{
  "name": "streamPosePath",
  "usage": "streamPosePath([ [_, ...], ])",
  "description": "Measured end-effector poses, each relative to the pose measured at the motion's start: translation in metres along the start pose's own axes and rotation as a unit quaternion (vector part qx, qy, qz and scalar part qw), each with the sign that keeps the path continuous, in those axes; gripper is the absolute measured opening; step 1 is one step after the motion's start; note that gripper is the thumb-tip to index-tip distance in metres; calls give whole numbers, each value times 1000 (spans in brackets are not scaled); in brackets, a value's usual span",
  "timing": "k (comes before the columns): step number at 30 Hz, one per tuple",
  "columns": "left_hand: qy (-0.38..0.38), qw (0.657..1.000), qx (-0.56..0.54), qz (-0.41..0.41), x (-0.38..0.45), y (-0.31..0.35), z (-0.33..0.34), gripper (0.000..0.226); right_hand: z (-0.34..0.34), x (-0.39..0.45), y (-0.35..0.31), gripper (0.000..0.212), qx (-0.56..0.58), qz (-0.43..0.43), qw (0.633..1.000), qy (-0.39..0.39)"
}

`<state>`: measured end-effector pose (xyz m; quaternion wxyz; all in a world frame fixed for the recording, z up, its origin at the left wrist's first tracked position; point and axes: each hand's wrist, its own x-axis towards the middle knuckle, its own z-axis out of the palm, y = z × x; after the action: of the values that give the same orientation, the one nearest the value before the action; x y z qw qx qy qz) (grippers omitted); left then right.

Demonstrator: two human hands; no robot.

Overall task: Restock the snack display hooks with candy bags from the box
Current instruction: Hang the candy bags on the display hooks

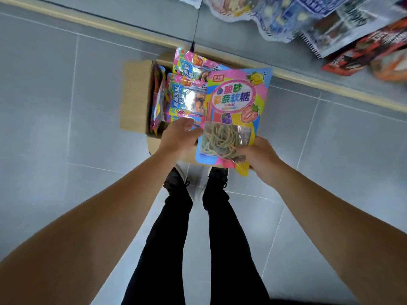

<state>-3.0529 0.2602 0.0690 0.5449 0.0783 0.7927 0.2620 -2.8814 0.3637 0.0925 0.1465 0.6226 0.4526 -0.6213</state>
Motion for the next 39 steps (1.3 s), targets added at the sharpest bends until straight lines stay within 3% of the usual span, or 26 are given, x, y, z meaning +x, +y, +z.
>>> streamPosePath([
  [1,-9,1000,7,2,-10,7,-7,61,1,-13,-4,23,-2,3,1000,-18],
  [3,-6,1000,15,7,-42,19,-27,59,3,-44,-13,42,4,10,999,-43],
  [7,-25,993,-114,-4,-103,30,-68,61,9,-114,-38,34,88,-4,990,-111],
  [9,-70,980,-184,21,-140,35,-87,49,12,-146,-44,40,118,-24,985,-123],
  [12,-69,969,-228,62,-183,43,-103,31,18,-184,-51,61,143,-42,985,-81],
  [15,-56,966,-233,96,-224,53,-110,19,24,-231,-60,46,171,-110,979,-23],
  [18,-55,965,-223,129,-258,67,-110,24,17,-269,-63,42,171,-167,970,38],
  [21,-65,962,-212,159,-285,81,-104,31,4,-299,-60,20,188,-197,961,54],
  [25,-73,958,-197,197,-324,103,-80,26,-28,-338,-46,5,217,-225,947,78],
  [32,-79,941,-171,282,-397,133,-1,25,-111,-396,5,30,234,-283,926,89],
  [36,-64,933,-161,316,-446,153,52,20,-167,-429,36,14,262,-321,907,79],
  [39,-60,922,-148,354,-488,174,95,19,-213,-458,55,14,289,-349,887,85],
])
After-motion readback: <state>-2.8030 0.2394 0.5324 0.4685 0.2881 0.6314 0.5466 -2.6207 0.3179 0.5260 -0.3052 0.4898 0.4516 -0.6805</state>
